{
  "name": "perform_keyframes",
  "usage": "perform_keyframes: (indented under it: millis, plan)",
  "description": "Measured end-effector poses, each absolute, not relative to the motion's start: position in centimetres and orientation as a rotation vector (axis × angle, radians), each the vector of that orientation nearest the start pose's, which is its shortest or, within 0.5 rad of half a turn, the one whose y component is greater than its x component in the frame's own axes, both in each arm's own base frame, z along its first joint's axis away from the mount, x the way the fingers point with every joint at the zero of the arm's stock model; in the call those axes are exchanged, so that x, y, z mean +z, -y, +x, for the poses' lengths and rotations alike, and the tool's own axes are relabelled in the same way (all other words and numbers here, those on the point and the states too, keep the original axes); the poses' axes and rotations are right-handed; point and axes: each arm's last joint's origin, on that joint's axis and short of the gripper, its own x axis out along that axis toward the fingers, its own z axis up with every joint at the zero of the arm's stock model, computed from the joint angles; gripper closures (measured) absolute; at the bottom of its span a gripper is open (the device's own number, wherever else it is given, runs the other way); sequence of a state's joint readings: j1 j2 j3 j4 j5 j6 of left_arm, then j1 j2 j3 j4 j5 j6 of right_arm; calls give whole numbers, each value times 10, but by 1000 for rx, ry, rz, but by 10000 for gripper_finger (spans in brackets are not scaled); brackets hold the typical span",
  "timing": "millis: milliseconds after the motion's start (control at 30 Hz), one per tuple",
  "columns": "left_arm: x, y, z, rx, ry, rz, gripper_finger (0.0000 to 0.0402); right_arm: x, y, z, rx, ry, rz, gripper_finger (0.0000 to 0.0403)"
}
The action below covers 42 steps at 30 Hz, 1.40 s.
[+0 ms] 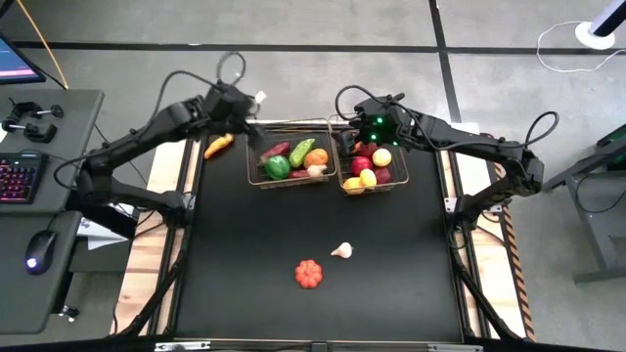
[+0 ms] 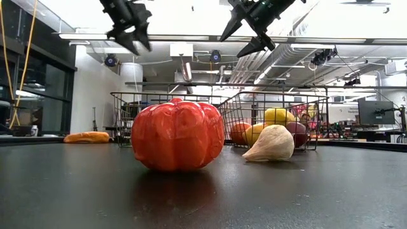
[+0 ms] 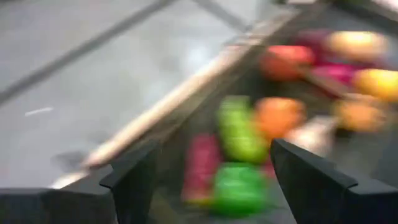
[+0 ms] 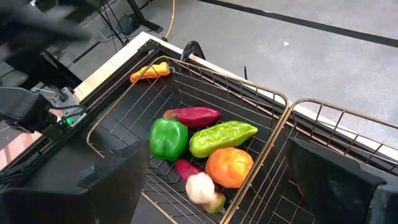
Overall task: Sort produce into baskets
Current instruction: Put the yellow chili pepper into the left wire basket
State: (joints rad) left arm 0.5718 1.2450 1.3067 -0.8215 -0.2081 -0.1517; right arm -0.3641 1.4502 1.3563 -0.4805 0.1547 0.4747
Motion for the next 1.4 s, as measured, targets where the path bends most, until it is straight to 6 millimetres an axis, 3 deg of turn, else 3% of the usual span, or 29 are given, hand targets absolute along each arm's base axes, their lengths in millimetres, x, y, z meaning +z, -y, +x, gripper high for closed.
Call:
perform_keyframes:
  millis: [167,367,667,800,1000,1400]
  plan:
    - [365,-177,169,1108,-836,-292,113,350,118,296,-633,-448,512,36]
    - [319,-225,130,1224,-1195,-596,119,350,118,296,-632,-448,512,36]
    - [270,-249,160,1121,-1432,-625,119,344,118,302,-629,-463,516,36]
    - [245,-264,161,1136,-1542,-638,119,339,113,308,-615,-485,527,36]
    - [225,-287,150,1159,-1476,-802,119,331,102,315,-589,-540,516,36]
    - [184,-302,146,1127,-1615,-887,119,330,96,316,-579,-558,506,36]
